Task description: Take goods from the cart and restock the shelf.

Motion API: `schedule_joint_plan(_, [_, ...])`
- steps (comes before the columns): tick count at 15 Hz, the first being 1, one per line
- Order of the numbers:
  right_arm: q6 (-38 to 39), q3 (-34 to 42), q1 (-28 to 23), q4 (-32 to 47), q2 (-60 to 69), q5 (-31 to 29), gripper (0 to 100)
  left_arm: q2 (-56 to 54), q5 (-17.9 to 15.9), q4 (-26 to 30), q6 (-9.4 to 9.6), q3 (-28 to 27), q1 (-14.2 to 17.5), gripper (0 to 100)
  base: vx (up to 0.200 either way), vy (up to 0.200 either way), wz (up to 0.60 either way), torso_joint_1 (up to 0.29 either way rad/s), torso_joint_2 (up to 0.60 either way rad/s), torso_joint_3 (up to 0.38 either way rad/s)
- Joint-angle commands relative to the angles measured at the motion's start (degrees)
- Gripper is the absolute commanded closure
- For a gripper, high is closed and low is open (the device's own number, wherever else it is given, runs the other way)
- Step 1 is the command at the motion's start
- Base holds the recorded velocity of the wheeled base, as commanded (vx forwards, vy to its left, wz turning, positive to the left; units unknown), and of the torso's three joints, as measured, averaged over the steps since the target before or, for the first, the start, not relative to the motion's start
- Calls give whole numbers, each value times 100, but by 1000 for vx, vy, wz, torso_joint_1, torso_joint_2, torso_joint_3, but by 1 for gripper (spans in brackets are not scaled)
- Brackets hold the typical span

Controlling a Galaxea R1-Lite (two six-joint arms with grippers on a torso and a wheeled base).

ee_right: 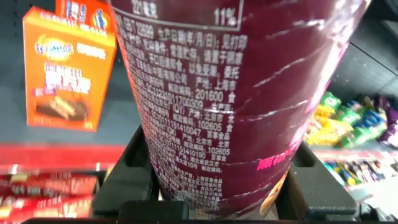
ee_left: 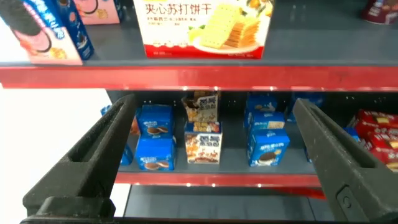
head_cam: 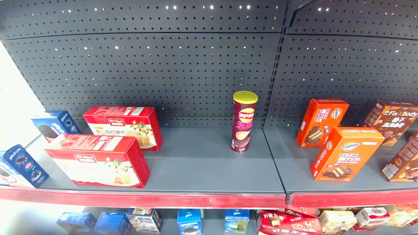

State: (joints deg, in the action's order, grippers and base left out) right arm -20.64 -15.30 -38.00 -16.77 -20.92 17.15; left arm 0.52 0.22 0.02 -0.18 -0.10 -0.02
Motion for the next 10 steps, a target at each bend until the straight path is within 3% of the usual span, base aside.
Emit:
schedule_joint_plan(1, [-2, 27, 3, -1, 53, 7, 100, 0, 4, -2, -8, 1, 2, 0, 0, 0, 0, 0, 0, 0])
schedule_joint_plan(5, [-2, 36, 12, 8, 53, 7, 100, 0, 4, -2, 1, 1, 2, 0, 0, 0, 0, 0, 0, 0])
schedule_joint_plan(8, [-2, 36, 12, 8, 53, 7, 100, 0, 4, -2, 1, 1, 2, 0, 200, 0, 0, -1, -1, 6])
schedule_joint_plan(10, [-2, 62, 3, 8, 53, 7, 100, 0, 4, -2, 1, 1, 2, 0, 0, 0, 0, 0, 0, 0])
